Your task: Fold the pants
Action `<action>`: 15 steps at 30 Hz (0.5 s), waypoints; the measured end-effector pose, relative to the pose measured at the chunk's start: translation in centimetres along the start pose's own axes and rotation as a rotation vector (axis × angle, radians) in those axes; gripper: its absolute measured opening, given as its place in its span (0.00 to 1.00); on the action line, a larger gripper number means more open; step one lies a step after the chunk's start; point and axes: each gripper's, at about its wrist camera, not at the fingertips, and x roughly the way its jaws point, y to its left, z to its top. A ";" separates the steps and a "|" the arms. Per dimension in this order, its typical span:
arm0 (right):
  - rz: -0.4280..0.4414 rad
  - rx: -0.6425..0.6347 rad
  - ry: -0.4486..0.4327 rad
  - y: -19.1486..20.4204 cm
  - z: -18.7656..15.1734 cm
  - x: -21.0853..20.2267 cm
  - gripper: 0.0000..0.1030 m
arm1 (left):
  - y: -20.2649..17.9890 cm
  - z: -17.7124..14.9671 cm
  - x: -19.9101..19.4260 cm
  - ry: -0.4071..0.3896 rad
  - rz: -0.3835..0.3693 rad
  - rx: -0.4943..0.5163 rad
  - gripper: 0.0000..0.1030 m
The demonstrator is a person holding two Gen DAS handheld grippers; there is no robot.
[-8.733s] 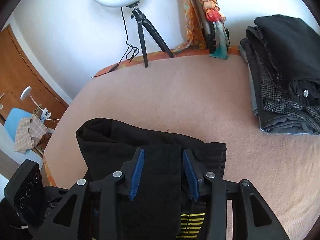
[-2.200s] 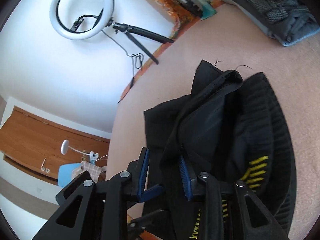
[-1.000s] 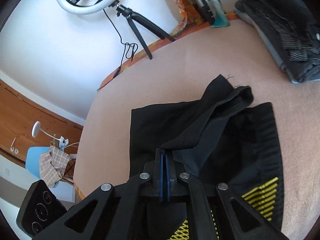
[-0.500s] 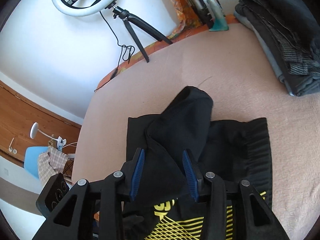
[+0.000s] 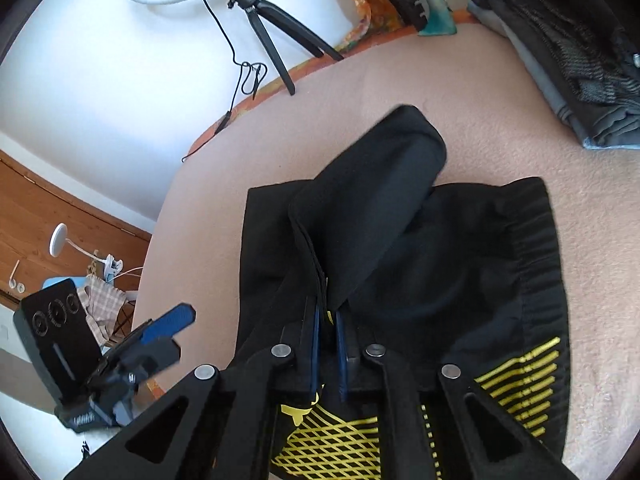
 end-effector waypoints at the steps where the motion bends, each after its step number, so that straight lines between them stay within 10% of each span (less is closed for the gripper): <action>1: -0.013 -0.002 -0.014 -0.1 -0.4 -0.9 0.05 | 0.2 0.2 -0.1 -0.004 0.001 -0.008 0.50; 10: -0.094 0.038 0.028 -4.4 -3.6 -3.0 0.10 | -2.8 -1.2 4.0 0.098 -0.025 0.073 0.50; 15: -0.084 0.064 0.007 -5.5 -3.1 -4.1 0.10 | -3.5 -2.3 7.5 0.184 0.080 0.144 0.50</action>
